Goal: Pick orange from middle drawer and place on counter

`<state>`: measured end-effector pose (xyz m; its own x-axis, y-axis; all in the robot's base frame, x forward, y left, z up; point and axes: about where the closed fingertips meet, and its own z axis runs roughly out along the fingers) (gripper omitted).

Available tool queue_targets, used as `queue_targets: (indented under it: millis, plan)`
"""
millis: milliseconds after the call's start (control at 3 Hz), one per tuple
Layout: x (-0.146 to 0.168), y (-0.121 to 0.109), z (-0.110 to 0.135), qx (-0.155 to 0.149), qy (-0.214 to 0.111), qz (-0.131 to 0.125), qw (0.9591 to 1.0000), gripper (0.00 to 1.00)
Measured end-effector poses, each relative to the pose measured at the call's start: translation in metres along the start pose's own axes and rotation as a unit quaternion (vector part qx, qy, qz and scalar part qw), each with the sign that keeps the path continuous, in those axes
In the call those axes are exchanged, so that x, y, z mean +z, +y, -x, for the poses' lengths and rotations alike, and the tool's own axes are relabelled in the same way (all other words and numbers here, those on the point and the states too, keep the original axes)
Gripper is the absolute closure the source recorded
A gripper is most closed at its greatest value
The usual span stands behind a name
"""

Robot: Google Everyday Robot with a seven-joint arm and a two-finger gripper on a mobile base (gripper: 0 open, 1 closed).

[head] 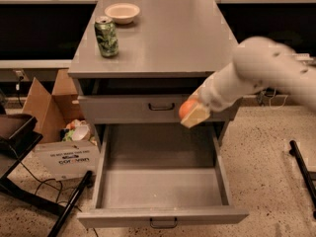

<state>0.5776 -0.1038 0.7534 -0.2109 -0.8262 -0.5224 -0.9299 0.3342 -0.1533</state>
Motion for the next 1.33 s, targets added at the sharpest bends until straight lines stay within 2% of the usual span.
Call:
queue_targets:
  millis: [333,667,1000,1333]
  plan:
    - [-0.072,-0.040,0.034,0.005,0.027,-0.030,0.9992,1.00]
    - [-0.123,-0.087,0.070,0.016,0.027,-0.077,0.9965,1.00]
    - [-0.146,-0.149,0.123,0.006,-0.013,-0.136,0.9906,1.00]
    - [-0.134,-0.188,0.151,-0.003,-0.057,-0.165,0.9846,1.00]
